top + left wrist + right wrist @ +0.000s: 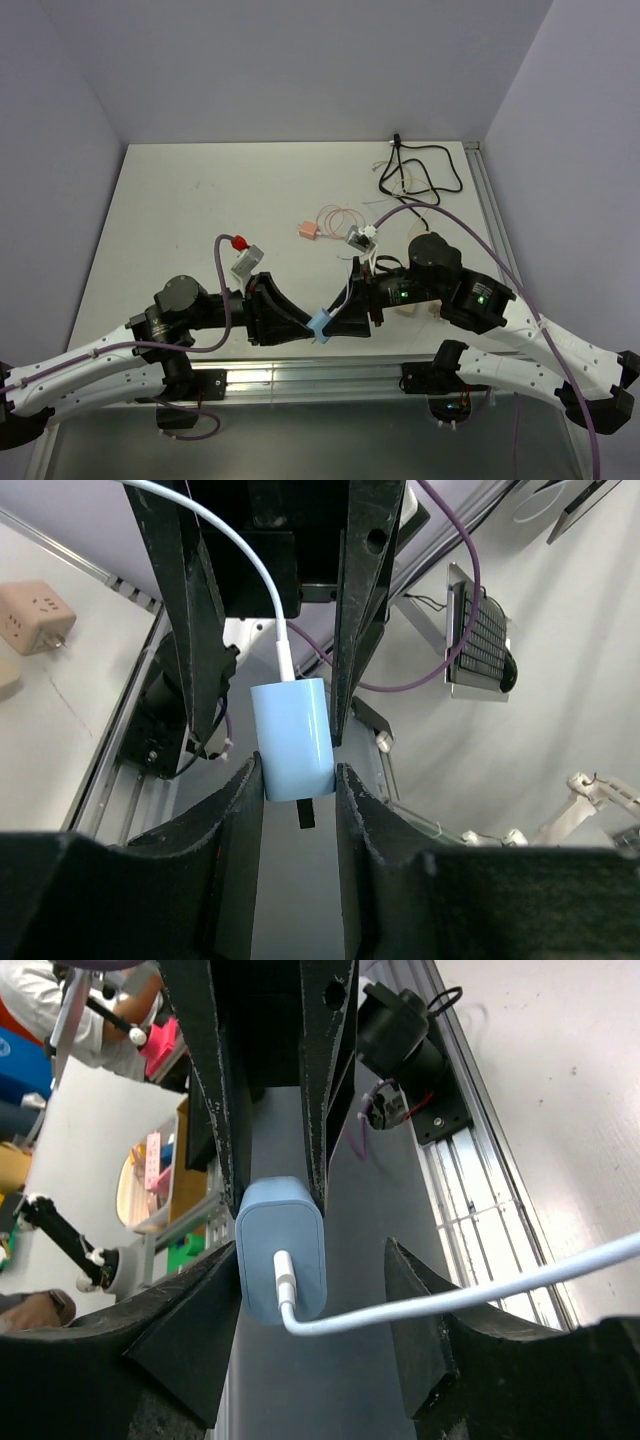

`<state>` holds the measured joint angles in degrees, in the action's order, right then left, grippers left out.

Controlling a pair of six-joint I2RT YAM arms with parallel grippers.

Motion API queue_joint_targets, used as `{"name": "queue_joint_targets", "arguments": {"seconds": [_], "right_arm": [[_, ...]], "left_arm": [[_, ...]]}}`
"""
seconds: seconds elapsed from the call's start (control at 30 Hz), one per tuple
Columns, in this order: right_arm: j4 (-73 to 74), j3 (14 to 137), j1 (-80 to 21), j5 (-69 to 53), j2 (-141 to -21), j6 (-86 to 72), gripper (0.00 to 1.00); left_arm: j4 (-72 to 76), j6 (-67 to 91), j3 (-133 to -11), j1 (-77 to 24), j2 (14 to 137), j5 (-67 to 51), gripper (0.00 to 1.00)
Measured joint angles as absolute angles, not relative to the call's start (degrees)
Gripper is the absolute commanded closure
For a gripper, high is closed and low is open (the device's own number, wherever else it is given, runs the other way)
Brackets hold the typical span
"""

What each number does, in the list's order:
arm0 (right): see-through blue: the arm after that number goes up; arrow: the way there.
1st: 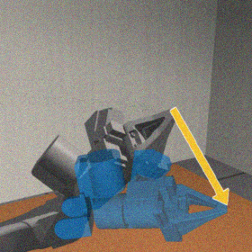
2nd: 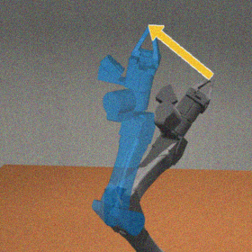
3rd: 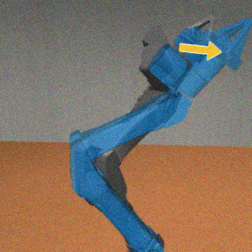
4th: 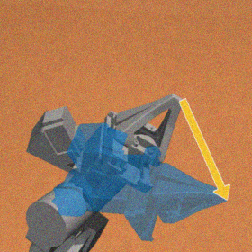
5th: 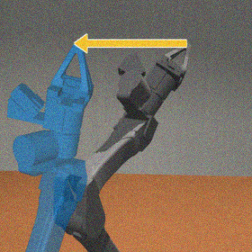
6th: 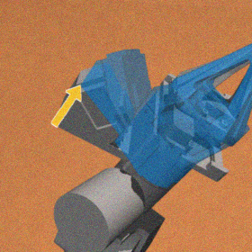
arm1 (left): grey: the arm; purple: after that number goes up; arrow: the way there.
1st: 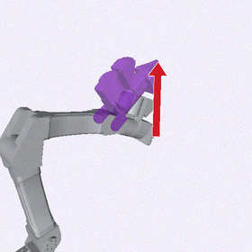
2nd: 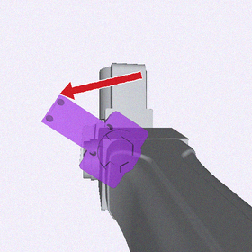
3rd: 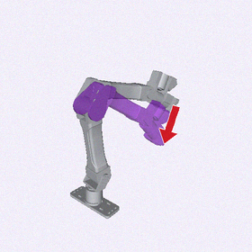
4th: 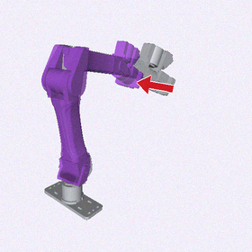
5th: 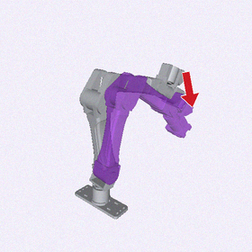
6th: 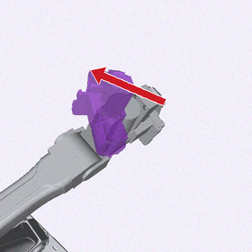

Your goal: Insert the plug

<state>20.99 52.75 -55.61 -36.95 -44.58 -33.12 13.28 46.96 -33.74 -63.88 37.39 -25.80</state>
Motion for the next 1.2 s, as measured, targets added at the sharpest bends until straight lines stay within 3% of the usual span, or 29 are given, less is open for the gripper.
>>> {"name": "queue_joint_targets", "arguments": {"seconds": [0.43,0.83,1.07,1.2], "right_arm": [[24.1,55.9,-55.6,-40.6,-44.9,-30.4,0.42],[17.7,53.5,-55.6,-41.7,-44.3,-36.0,0.47],[16.5,53.3,-55.4,-43.0,-45.7,-36.6,0.63],[15.9,53.1,-55.3,-43.9,-46.1,-37.2,0.66]], "left_arm": [[12.5,46.6,-33.8,-63.9,37.4,-27.7,1.00],[12.9,46.6,-34.0,-64.0,38.2,-28.4,1.00],[13.1,46.6,-34.0,-64.0,38.2,-29.1,1.00],[12.9,46.6,-34.0,-64.0,38.1,-29.4,1.00]]}}
